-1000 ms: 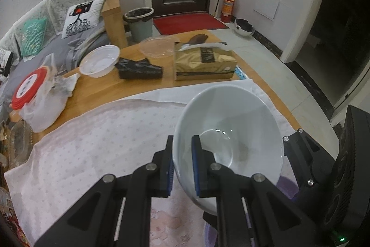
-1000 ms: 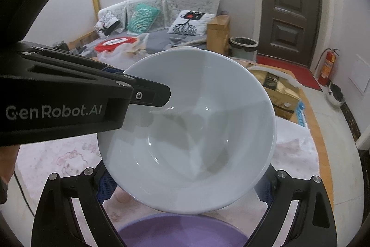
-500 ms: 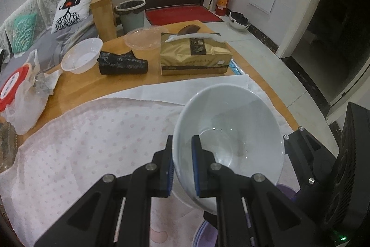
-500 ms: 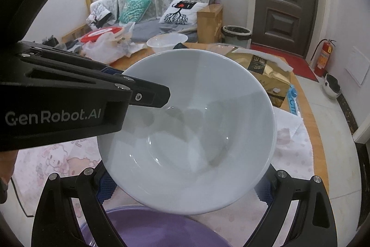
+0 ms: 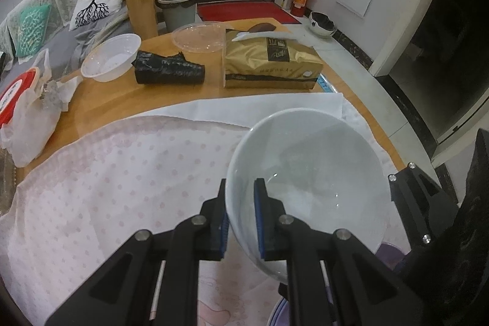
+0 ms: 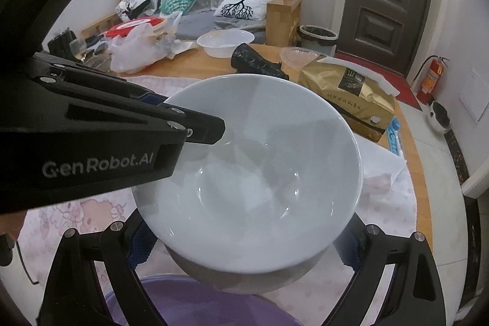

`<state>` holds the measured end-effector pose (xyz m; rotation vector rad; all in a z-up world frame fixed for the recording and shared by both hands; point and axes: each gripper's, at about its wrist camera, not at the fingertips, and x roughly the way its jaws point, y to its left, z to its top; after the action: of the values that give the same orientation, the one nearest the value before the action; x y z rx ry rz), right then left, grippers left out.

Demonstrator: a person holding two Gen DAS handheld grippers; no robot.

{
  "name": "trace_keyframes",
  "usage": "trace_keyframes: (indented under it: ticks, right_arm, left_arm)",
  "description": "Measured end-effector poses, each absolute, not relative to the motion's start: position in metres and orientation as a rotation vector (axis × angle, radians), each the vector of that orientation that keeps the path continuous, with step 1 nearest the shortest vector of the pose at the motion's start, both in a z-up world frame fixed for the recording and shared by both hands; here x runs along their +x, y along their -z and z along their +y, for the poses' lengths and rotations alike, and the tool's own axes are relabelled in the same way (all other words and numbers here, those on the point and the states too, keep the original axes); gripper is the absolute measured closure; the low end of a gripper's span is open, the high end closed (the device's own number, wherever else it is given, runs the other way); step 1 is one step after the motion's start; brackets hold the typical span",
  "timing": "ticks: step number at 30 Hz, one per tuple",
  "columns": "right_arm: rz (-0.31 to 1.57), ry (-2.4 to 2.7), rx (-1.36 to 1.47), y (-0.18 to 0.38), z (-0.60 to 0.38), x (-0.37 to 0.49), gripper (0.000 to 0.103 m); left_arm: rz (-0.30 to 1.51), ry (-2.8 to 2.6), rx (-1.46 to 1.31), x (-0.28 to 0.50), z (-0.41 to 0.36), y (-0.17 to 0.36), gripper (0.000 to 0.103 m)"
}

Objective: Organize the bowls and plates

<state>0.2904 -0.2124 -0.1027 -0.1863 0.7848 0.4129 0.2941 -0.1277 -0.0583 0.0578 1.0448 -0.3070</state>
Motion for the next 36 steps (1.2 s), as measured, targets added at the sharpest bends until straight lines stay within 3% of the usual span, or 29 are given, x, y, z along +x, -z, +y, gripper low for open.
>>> trace_keyframes:
  ticks: [15,36]
  right_arm:
    - [0.852,-0.380,-0.293,0.100,-0.209,0.289,0.010]
    - [0.973,-0.460,-0.208,0.094,-0.220,0.290,0.009]
  left_arm:
    - [1.064,0.313,0.078,0.295,-0.137,0.075,0.090]
    - [1.038,0.299,0.169,0.287,-0.144,0.074,0.088]
